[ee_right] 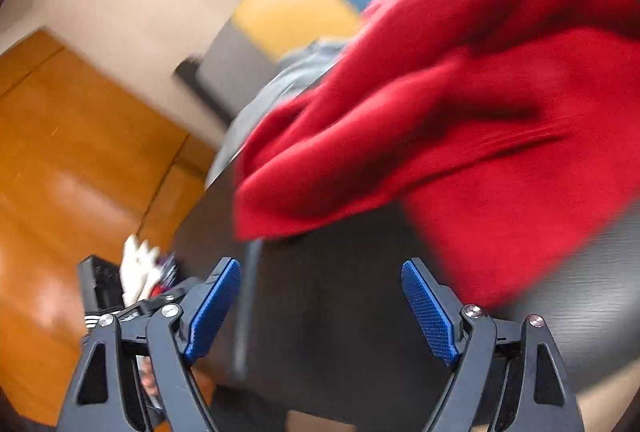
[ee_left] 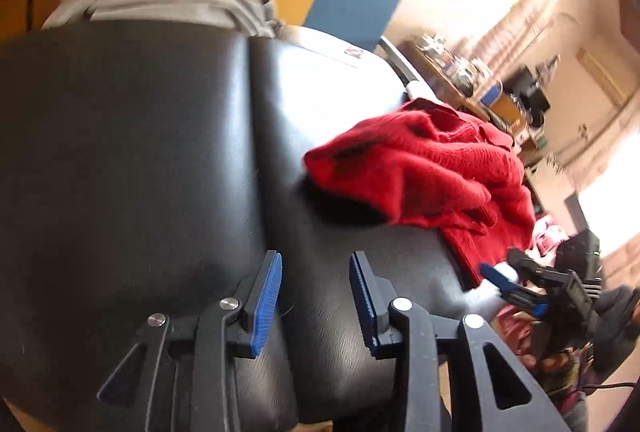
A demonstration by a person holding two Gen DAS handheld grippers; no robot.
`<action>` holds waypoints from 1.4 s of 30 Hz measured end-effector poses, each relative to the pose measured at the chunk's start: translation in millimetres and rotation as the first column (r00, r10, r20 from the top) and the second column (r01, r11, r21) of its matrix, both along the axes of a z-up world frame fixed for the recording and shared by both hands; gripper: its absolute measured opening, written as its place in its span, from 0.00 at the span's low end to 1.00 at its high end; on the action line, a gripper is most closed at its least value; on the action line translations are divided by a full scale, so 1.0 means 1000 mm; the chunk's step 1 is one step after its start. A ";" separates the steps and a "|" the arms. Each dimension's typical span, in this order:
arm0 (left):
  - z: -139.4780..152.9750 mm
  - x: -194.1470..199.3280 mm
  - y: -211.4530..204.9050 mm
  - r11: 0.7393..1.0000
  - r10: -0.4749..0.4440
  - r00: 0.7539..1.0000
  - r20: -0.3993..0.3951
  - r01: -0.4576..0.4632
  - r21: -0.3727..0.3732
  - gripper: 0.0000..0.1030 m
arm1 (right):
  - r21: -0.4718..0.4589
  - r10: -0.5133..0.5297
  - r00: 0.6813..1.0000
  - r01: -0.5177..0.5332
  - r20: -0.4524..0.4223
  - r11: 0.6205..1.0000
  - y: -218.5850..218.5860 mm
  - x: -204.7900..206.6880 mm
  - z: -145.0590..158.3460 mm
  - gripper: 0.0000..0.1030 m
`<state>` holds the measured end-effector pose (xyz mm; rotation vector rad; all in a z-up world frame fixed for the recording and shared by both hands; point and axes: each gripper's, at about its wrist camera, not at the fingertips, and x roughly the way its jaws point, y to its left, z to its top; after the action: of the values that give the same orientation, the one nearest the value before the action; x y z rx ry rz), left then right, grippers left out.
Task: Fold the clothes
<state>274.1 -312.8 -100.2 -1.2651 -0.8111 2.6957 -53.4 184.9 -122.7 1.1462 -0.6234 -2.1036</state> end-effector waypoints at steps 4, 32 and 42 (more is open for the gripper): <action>-0.012 -0.152 0.070 0.999 0.028 0.999 0.032 -0.029 0.033 0.43 | 0.041 -0.121 0.991 0.123 -0.062 0.991 0.045 -0.017 0.019 0.85; 0.056 -0.356 0.095 0.988 0.103 0.993 -0.061 -0.095 0.119 0.29 | -0.204 0.545 0.837 -0.527 0.045 0.825 -0.094 0.040 0.013 0.91; 0.012 -0.346 0.269 0.894 -0.373 0.923 0.096 0.385 -0.229 0.37 | 0.118 -0.160 0.987 0.157 0.016 0.980 0.071 -0.042 0.016 0.98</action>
<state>-71.6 -43.4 -88.3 -1.3711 -0.2005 2.5021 -94.9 256.0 -106.7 1.2241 -0.6288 -2.2900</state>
